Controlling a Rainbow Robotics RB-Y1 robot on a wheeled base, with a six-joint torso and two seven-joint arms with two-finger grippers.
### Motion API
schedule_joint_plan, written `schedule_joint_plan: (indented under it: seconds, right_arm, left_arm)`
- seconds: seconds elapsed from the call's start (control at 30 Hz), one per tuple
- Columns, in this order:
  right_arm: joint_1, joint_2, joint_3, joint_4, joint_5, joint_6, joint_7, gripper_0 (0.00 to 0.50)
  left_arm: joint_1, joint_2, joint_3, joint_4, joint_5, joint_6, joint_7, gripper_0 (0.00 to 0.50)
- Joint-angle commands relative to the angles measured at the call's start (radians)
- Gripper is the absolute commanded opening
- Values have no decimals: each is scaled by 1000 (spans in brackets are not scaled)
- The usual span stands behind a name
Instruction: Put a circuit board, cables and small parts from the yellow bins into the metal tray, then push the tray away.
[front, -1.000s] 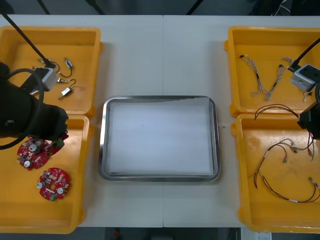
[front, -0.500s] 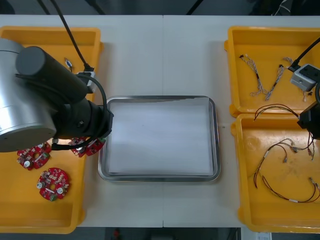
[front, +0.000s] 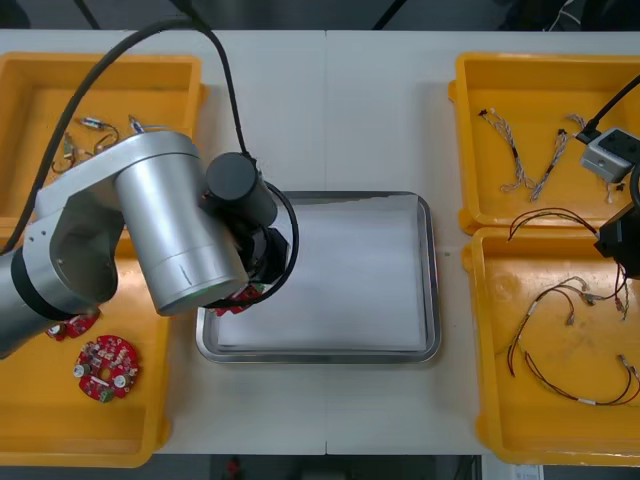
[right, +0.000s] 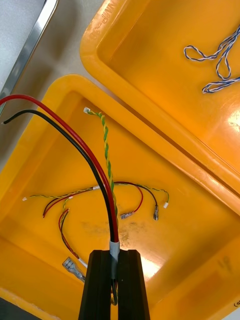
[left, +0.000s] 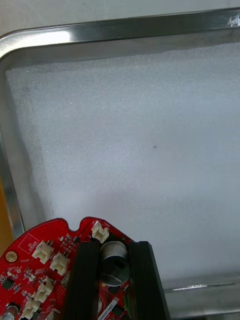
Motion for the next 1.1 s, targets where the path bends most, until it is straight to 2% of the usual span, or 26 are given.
schedule_joint_plan:
  seconds: [0.03,0.17,0.63,0.7,0.73,0.77,0.83,0.9,0.93,1.0,1.1]
  right_arm:
    - [-25,9,9,-4,2,3,-17,0]
    - [-25,9,9,-4,2,3,-17,0]
    - [-25,9,9,-4,2,3,-17,0]
    - [-25,9,9,-4,2,3,-17,0]
    - [-25,9,9,-4,2,3,-17,0]
    - [-25,9,9,-4,2,3,-17,0]
    - [-25,9,9,-4,2,3,-17,0]
    - [-25,9,9,-4,2,3,-17,0]
    - [-25,9,9,-4,2,3,-17,0]
    - [-25,9,9,-4,2,3,-17,0]
    - [-25,9,9,-4,2,3,-17,0]
  left_arm:
    - [-30,-60,-54,54,-63,-21,63,0]
    - [-30,-93,-94,103,-105,-42,74,0]
    - [-19,-105,-144,134,-108,-98,111,5]
    - [-19,-103,-146,134,-109,-101,112,55]
    - [-21,-103,-147,134,-109,-101,114,104]
    - [-19,-103,-147,134,-109,-101,114,178]
    - [-19,-102,-147,134,-113,-101,114,261]
    - [-19,-100,-146,134,-113,-104,114,312]
    - [-21,-97,-147,134,-113,-105,114,361]
    - [-21,-93,-147,133,-113,-107,115,420]
    - [-21,-83,-147,116,-111,-107,115,469]
